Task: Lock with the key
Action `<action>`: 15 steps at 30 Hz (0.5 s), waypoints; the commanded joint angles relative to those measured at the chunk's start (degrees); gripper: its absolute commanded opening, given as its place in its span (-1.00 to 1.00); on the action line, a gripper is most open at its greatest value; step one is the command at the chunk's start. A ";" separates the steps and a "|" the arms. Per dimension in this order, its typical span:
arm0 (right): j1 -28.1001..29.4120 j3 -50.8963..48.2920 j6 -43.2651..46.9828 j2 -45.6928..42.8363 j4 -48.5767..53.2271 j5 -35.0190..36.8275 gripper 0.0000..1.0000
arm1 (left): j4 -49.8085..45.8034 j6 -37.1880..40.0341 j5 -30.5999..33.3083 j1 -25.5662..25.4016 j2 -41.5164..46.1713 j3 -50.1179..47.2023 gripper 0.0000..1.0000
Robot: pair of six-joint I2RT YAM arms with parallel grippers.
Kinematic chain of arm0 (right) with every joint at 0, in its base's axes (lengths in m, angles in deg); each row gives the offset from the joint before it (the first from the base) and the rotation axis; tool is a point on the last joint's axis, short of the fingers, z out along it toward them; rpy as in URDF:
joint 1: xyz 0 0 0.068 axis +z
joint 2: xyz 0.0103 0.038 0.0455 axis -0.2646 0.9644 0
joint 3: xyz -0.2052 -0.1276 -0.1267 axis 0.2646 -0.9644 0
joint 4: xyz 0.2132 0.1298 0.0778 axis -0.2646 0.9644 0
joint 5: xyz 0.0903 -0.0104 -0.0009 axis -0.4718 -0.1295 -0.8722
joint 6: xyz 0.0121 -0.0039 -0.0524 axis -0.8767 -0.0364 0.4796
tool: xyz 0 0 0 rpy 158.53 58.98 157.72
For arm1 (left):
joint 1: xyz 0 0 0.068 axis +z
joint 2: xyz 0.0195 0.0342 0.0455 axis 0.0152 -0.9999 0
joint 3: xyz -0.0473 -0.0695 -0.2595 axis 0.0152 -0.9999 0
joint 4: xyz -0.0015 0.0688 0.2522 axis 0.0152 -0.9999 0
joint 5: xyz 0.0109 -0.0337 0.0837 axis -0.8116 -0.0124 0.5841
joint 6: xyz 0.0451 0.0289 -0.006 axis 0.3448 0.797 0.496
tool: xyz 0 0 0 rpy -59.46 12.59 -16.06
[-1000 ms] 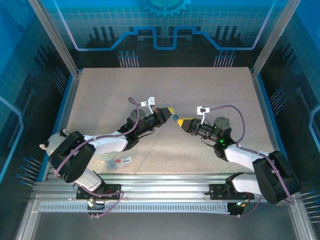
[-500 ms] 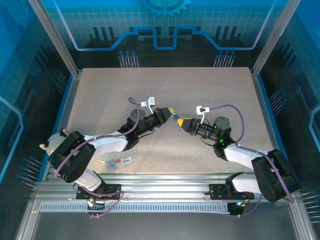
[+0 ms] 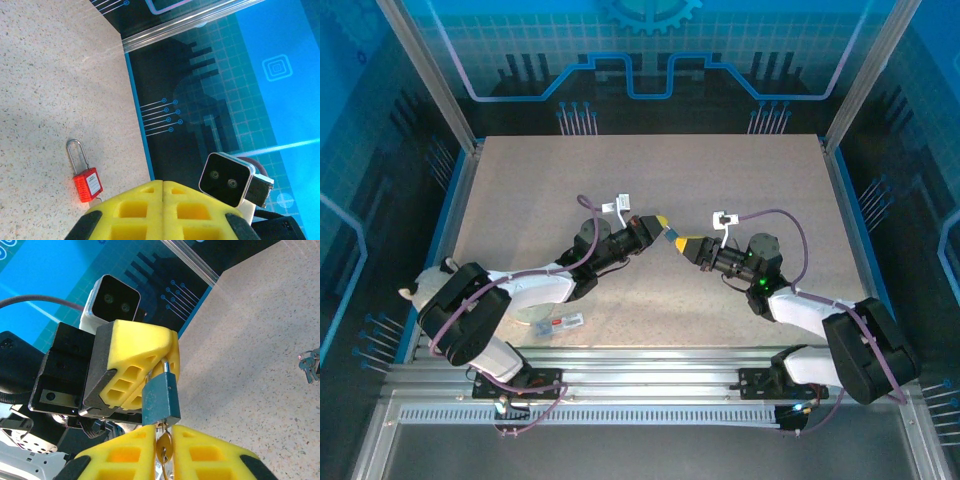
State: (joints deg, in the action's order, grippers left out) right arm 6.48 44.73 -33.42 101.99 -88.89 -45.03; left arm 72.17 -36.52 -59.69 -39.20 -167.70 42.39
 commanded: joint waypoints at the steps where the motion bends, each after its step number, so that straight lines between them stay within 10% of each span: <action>1: 0.59 1.44 -0.24 0.09 -3.01 -1.22 -0.74 | 2.98 -0.44 -0.47 -0.41 0.14 0.71 -1.00; 15: 0.32 1.50 -1.43 1.04 -4.09 -2.01 -1.00 | 3.71 -0.43 0.32 -0.37 0.49 0.13 -1.00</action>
State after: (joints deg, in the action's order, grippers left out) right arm 6.39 44.73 -35.11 102.60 -89.75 -45.05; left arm 73.03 -36.73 -59.63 -39.20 -167.70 42.39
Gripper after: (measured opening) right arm 0.042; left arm 0.040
